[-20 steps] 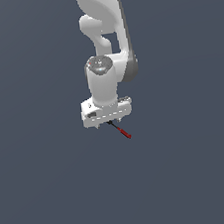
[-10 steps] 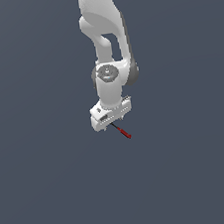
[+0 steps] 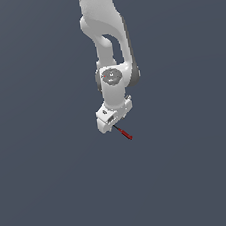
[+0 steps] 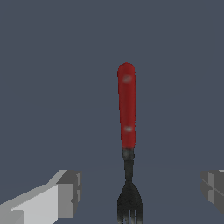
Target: Pick up the object and move it to a goal position.
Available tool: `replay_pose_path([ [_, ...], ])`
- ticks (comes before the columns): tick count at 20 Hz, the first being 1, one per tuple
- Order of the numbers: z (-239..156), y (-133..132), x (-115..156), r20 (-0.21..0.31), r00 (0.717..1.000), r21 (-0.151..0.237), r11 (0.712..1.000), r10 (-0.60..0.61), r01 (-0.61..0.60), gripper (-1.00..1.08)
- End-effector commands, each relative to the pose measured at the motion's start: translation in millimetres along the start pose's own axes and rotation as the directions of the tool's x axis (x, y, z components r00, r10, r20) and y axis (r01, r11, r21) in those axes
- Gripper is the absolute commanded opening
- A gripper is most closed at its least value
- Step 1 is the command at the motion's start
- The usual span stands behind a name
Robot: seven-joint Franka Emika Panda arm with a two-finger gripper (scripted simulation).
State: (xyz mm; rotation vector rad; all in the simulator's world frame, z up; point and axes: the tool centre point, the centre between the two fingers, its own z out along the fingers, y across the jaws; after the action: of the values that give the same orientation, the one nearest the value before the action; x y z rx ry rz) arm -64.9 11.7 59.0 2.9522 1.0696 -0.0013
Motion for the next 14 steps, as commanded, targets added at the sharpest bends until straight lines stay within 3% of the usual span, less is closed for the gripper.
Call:
replay_pose_path([
  [1,2.2,-2.3,-0.6,-0.001,1.0,0.001,1.0,-0.018,0.018,1.0],
  [14,31.0,-3.3,-1.4,-0.001,1.0,0.001,1.0,-0.019,0.019,1.0],
])
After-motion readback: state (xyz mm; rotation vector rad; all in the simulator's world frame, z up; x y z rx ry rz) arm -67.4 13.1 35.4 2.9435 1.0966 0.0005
